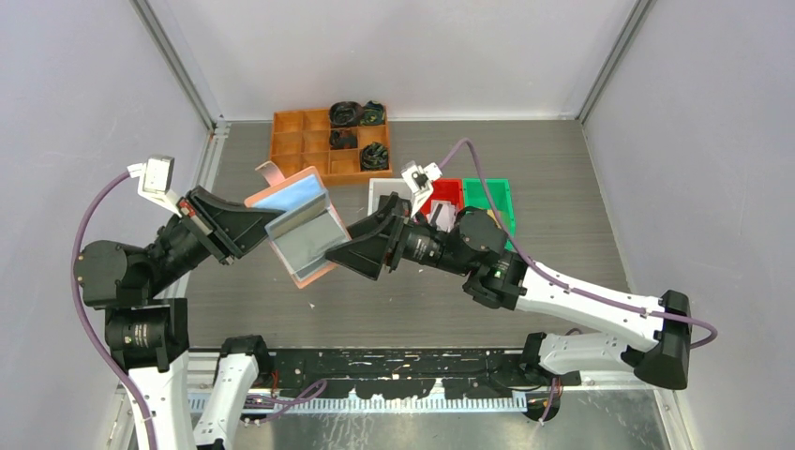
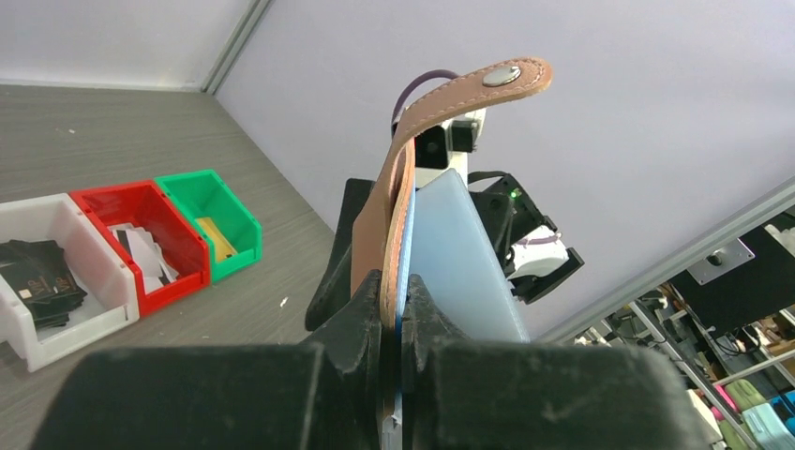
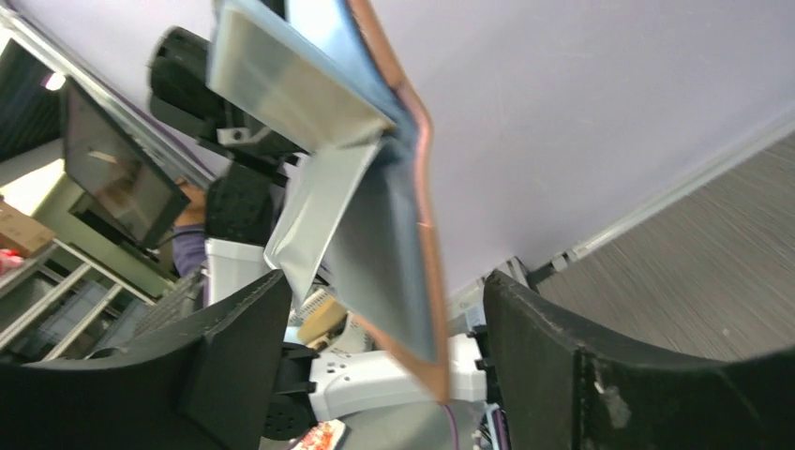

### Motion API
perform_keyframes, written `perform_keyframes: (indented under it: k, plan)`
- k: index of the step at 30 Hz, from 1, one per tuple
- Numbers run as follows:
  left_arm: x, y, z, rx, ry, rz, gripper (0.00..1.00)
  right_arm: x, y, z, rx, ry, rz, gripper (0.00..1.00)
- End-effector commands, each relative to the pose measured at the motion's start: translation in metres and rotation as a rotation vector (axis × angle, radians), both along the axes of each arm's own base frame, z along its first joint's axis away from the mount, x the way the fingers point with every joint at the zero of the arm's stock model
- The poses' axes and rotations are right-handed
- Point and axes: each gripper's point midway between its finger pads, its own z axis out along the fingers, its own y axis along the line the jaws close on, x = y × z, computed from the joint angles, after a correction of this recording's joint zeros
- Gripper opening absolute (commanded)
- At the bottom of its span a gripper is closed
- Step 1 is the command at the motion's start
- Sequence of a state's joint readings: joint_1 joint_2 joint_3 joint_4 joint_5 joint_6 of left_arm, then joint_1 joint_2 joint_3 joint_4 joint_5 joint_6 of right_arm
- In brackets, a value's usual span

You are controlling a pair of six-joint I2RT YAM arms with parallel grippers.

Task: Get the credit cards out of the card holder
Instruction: Open the card holder at the center of the board.

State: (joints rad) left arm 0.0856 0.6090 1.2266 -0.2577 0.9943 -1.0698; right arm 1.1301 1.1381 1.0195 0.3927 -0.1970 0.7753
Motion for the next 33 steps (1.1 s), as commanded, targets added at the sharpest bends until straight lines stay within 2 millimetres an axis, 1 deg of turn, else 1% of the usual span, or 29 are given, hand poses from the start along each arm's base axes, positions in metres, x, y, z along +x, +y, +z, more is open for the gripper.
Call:
perform_keyframes:
  k: [1,2,4,6,8,10,12,15,17,19,22,24,26,27,30,33]
  plan:
    - [-0.014,-0.004,0.008,0.02,-0.069,-0.037,0.0,-0.009,-0.026,0.063,0.22,-0.051,-0.002,0.82]
    - [-0.014,-0.004,0.009,0.019,-0.071,-0.038,0.0,-0.006,-0.026,0.065,0.218,-0.044,-0.015,0.83]
    - [-0.014,-0.004,0.008,0.019,-0.068,-0.038,0.0,0.004,-0.024,0.06,0.183,-0.015,-0.058,0.83]
    - [-0.017,-0.004,0.01,0.021,-0.079,-0.039,0.0,0.017,-0.02,0.051,0.135,0.021,-0.112,0.82]
    - [-0.019,-0.004,0.011,0.024,-0.086,-0.042,0.0,0.025,-0.017,0.044,0.099,0.04,-0.141,0.79]
    - [-0.021,-0.005,0.012,0.026,-0.091,-0.044,0.0,0.03,-0.013,0.037,0.065,0.054,-0.152,0.73]
    - [-0.022,-0.005,0.013,0.027,-0.097,-0.045,0.0,0.03,-0.01,0.032,0.039,0.058,-0.145,0.68]
    - [-0.022,-0.005,0.015,0.026,-0.099,-0.042,0.0,0.022,-0.004,0.029,0.013,0.032,-0.094,0.59]
    - [-0.021,-0.005,0.016,0.025,-0.101,-0.042,0.0,0.021,-0.004,0.026,-0.005,0.028,-0.084,0.58]
    - [-0.021,-0.005,0.017,0.025,-0.107,-0.042,0.0,0.02,-0.003,0.023,-0.021,0.029,-0.083,0.53]
    - [-0.02,-0.005,0.017,0.024,-0.108,-0.042,0.0,0.022,-0.002,0.019,-0.046,0.041,-0.087,0.51]
    - [-0.019,-0.004,0.018,0.021,-0.106,-0.039,0.0,0.015,-0.001,0.021,-0.034,0.023,-0.051,0.54]
    - [-0.02,-0.004,0.02,0.021,-0.11,-0.036,0.0,0.002,-0.004,0.023,-0.028,-0.017,0.007,0.57]
    - [-0.021,-0.004,0.021,0.021,-0.113,-0.037,0.0,-0.008,-0.006,0.025,-0.024,-0.052,0.056,0.59]
    - [-0.021,-0.004,0.024,0.019,-0.113,-0.038,0.0,-0.037,-0.019,0.031,0.011,-0.144,0.174,0.68]
    - [-0.019,-0.004,0.025,0.013,-0.108,-0.033,0.0,-0.052,-0.031,0.036,0.054,-0.191,0.219,0.7]
